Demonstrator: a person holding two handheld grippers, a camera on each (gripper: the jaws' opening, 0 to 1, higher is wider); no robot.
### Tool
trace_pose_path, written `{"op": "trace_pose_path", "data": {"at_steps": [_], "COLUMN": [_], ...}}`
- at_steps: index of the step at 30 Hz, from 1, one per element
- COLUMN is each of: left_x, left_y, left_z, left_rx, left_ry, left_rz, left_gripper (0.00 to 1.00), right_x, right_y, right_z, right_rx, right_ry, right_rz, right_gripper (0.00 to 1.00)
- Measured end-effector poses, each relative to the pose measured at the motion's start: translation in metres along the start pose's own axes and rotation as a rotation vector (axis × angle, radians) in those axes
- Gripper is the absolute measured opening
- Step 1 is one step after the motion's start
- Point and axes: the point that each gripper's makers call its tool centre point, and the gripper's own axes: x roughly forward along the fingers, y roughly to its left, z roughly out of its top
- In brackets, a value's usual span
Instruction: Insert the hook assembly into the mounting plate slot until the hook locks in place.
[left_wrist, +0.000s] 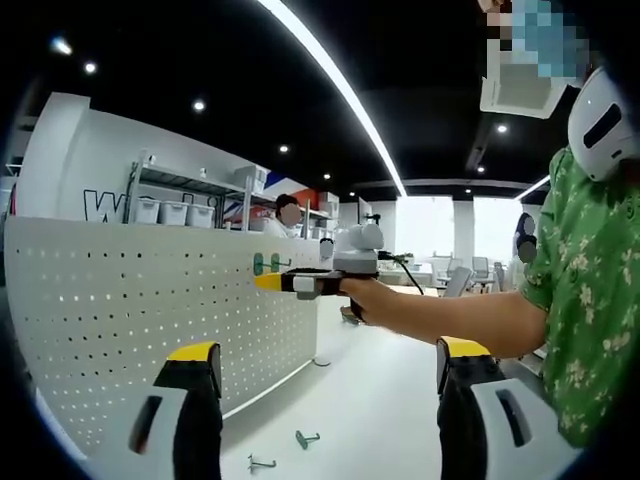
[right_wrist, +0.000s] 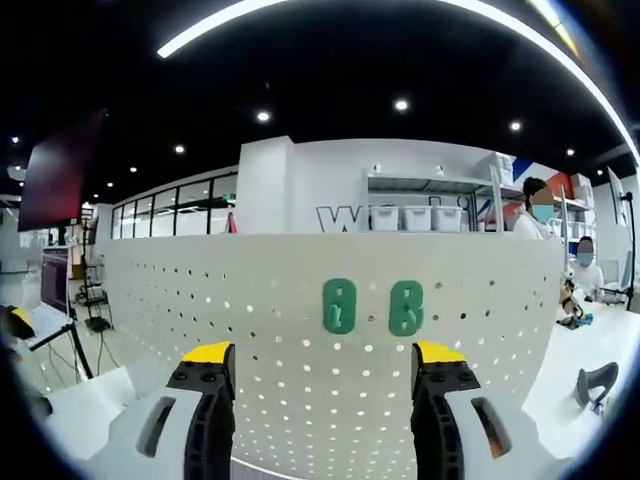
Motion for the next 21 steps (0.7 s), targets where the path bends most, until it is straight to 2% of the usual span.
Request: {"op": "trace_pose_path", "data": {"at_steps": [14,21], "left_x": [-0.006,-0.009], "left_y": [-0.008,-0.014], "left_z": [0.002,0.003], "left_rx": [0.016,0.022], "left_ry": [0.003,0.006], "left_rz": [0.007,0.009], "left_gripper": [0.91,0.90], "right_x": [-0.031,-0.051], "right_y": [0.009,0.017], "right_z": [0.005,0.000], "right_rx": [-0.059,-0.074], "right_ry": [0.004,0.017], "right_rz": [0.044,0.073], "right_gripper": [0.75,0.74]}}
